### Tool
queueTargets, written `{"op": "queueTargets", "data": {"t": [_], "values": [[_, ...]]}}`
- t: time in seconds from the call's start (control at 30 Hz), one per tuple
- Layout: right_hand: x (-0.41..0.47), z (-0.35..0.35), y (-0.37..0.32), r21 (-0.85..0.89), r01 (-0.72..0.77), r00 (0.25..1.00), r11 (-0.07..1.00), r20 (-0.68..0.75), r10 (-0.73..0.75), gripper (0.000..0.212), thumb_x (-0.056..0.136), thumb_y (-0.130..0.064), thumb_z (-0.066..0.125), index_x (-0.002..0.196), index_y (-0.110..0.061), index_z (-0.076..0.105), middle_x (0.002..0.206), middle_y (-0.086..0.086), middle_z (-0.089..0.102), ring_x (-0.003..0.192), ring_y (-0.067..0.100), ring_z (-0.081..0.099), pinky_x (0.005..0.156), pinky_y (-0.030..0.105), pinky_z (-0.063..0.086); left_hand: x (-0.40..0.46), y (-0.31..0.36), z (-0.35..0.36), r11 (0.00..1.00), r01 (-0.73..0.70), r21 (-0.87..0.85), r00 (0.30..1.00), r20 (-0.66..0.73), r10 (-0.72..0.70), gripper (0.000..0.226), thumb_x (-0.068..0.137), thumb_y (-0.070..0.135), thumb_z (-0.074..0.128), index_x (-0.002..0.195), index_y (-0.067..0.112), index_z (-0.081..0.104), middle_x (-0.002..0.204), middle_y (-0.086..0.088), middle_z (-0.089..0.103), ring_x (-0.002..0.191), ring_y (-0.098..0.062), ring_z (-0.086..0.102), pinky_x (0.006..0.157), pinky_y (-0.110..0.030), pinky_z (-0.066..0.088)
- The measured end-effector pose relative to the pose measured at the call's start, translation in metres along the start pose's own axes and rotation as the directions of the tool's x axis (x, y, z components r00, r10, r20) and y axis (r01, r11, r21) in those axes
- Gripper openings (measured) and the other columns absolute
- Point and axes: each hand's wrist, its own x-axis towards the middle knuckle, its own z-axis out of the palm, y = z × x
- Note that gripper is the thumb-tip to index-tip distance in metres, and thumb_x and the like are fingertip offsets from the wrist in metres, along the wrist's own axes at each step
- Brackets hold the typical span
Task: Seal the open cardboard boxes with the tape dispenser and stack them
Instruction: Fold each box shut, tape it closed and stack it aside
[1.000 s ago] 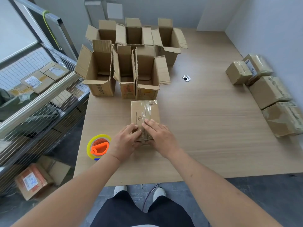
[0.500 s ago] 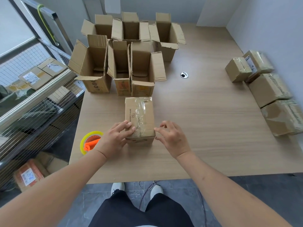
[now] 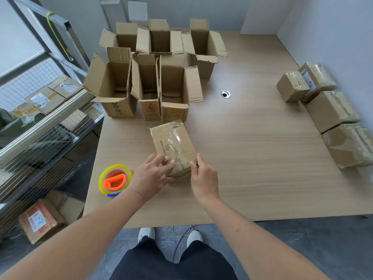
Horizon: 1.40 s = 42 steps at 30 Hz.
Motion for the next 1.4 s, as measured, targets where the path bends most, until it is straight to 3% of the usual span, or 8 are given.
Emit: {"op": "queueTargets", "data": {"t": [0.23, 0.4, 0.57, 0.7, 0.8, 1.0, 1.27, 1.4], "values": [[-0.003, 0.028, -0.013, 0.304, -0.265, 0.961, 0.915, 0.005, 0.276, 0.059, 0.110, -0.036, 0.037, 0.162, -0.016, 0.019, 0.166, 0.006, 0.029, 0.149, 0.023, 0.033, 0.115, 0.028, 0.028, 0.000, -0.001, -0.004, 1.000, 0.006, 0.004, 0.999, 0.046, -0.006, 0.056, 0.068, 0.021, 0.095, 0.119, 0.010, 0.075, 0.109, -0.014, 0.065, 0.091, -0.037, 0.063, 0.071, -0.047, 0.061], [-0.002, 0.031, 0.001, 0.393, -0.229, 0.972, 0.891, 0.043, 0.231, 0.055, 0.110, -0.035, 0.037, 0.162, -0.022, 0.022, 0.166, -0.002, 0.030, 0.150, 0.016, 0.032, 0.118, 0.026, 0.026, 0.001, -0.006, -0.009, 0.998, -0.056, 0.022, 0.996, 0.067, 0.054, 0.053, 0.078, 0.024, 0.090, 0.125, 0.009, 0.072, 0.113, -0.015, 0.065, 0.094, -0.037, 0.062, 0.081, -0.049, 0.060], [0.001, 0.006, 0.027, 0.236, 0.095, 0.986, 0.967, 0.113, -0.125, 0.058, 0.108, -0.034, 0.046, 0.161, -0.024, 0.026, 0.167, -0.005, 0.027, 0.150, 0.013, 0.033, 0.116, 0.025, 0.033, 0.006, -0.014, -0.020, 0.991, -0.129, 0.036, 0.982, 0.145, 0.122, 0.051, 0.085, 0.024, 0.084, 0.132, 0.012, 0.069, 0.119, -0.014, 0.063, 0.102, -0.037, 0.060, 0.085, -0.050, 0.058], [0.008, -0.017, 0.033, -0.098, 0.564, 0.825, 0.820, 0.046, -0.562, 0.040, 0.092, -0.029, 0.072, 0.129, -0.016, 0.071, 0.143, 0.012, 0.058, 0.114, 0.035, 0.062, 0.094, 0.042, 0.056, 0.008, -0.018, -0.025, 0.986, -0.165, 0.003, 0.968, 0.194, 0.161, 0.051, 0.086, 0.011, 0.079, 0.135, 0.014, 0.067, 0.135, -0.014, 0.059, 0.121, -0.037, 0.057, 0.090, -0.051, 0.058], [0.017, -0.030, 0.030, -0.144, 0.658, 0.752, 0.739, 0.175, -0.635, 0.039, 0.080, -0.029, 0.085, 0.114, -0.010, 0.078, 0.118, 0.013, 0.067, 0.097, 0.035, 0.062, 0.076, 0.048, 0.059, 0.010, -0.022, -0.026, 0.986, -0.168, 0.014, 0.958, 0.240, 0.160, 0.053, 0.094, 0.017, 0.070, 0.146, 0.019, 0.058, 0.149, -0.008, 0.049, 0.136, -0.030, 0.047, 0.103, -0.047, 0.051], [0.034, -0.052, 0.031, -0.069, 0.741, 0.645, 0.668, 0.349, -0.680, 0.054, 0.069, -0.003, 0.091, 0.120, -0.011, 0.075, 0.110, 0.015, 0.067, 0.090, 0.034, 0.063, 0.071, 0.047, 0.060, 0.006, -0.022, -0.024, 0.989, -0.142, -0.047, 0.966, 0.210, 0.149, 0.054, 0.092, 0.014, 0.075, 0.144, 0.019, 0.060, 0.146, -0.008, 0.054, 0.140, -0.030, 0.048, 0.104, -0.048, 0.051], [0.019, -0.042, 0.037, -0.123, 0.664, 0.740, 0.738, 0.251, -0.624, 0.043, 0.077, -0.002, 0.085, 0.117, -0.016, 0.077, 0.115, 0.010, 0.066, 0.101, 0.032, 0.062, 0.082, 0.045, 0.058, 0.004, -0.026, -0.014, 0.976, -0.209, -0.055, 0.971, 0.108, 0.214, 0.054, 0.078, 0.000, 0.086, 0.129, 0.009, 0.071, 0.128, -0.017, 0.066, 0.124, -0.041, 0.062, 0.090, -0.054, 0.059], [0.019, -0.041, 0.020, -0.217, 0.579, 0.808, 0.786, 0.277, -0.520, 0.036, 0.073, -0.027, 0.089, 0.105, -0.018, 0.076, 0.115, -0.001, 0.064, 0.105, 0.025, 0.059, 0.071, 0.042, 0.058, 0.002, -0.017, -0.008, 0.977, -0.203, -0.061, 0.976, 0.071, 0.207, 0.056, 0.073, 0.000, 0.090, 0.125, 0.008, 0.073, 0.124, -0.017, 0.068, 0.117, -0.042, 0.065, 0.087, -0.055, 0.060]]}}
